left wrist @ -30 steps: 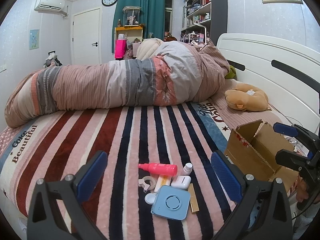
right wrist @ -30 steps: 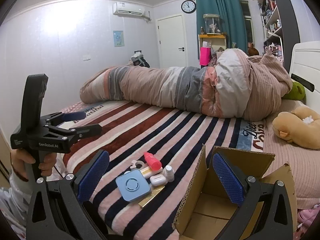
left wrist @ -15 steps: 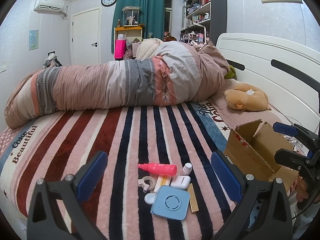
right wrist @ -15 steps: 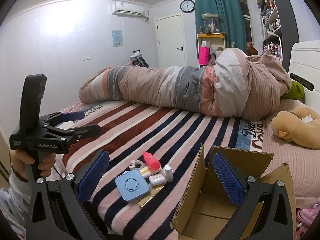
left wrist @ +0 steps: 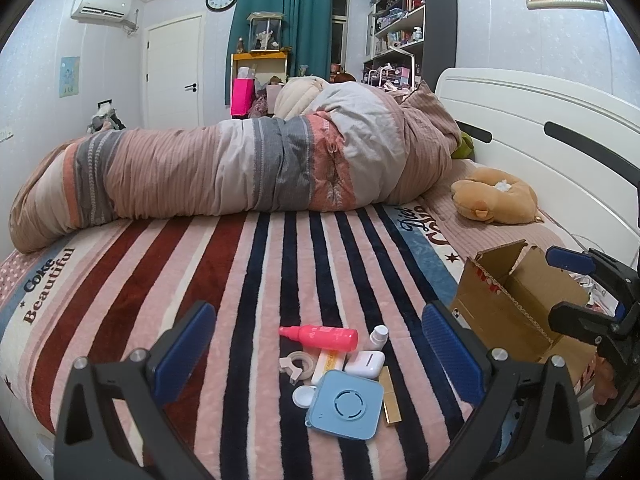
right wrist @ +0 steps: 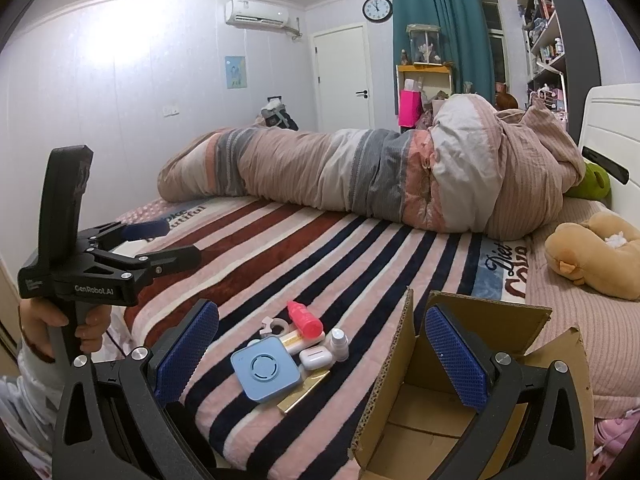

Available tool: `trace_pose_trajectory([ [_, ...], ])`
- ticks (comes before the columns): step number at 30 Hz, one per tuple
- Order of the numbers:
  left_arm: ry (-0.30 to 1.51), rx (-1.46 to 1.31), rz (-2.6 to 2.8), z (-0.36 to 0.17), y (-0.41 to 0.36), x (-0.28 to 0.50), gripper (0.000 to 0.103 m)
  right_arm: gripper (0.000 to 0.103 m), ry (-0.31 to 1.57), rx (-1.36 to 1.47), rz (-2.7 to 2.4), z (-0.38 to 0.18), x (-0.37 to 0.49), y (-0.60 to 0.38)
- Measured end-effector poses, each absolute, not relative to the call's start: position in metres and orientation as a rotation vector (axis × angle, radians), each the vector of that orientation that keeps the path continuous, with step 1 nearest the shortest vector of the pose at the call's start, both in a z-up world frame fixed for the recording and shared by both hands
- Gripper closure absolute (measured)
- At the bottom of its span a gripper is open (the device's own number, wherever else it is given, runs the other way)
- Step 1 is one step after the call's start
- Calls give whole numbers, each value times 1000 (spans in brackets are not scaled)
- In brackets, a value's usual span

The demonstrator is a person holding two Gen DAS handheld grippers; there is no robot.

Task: Organize rigid objects

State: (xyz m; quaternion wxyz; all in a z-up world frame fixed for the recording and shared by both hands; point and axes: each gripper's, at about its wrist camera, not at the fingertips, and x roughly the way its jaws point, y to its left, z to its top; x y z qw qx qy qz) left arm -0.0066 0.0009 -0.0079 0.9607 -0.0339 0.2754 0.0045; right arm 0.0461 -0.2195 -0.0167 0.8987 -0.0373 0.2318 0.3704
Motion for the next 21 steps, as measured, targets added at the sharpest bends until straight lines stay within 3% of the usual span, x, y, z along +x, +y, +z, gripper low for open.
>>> trace_pose_trajectory([
  [4, 562, -82, 6, -15, 18, -4, 0, 3, 482, -128, 773, -17, 42, -200],
  [8, 585, -109, 2, -31, 43, 1, 0, 36, 521, -195, 822, -25, 40, -163],
  [10, 598, -122, 2, -40, 55, 3, 0, 40, 570, -204, 879, -38, 42, -142],
  [15, 649, -142, 16, -64, 78, 11, 0, 39, 756, -204, 976, -95, 54, -101],
  [19, 691, -155, 17, -84, 89, 19, 0, 25, 881, -276, 947, -147, 74, -82],
  [21, 699, -158, 21, -92, 91, 20, 0, 25, 921, -303, 907, -169, 84, -79],
])
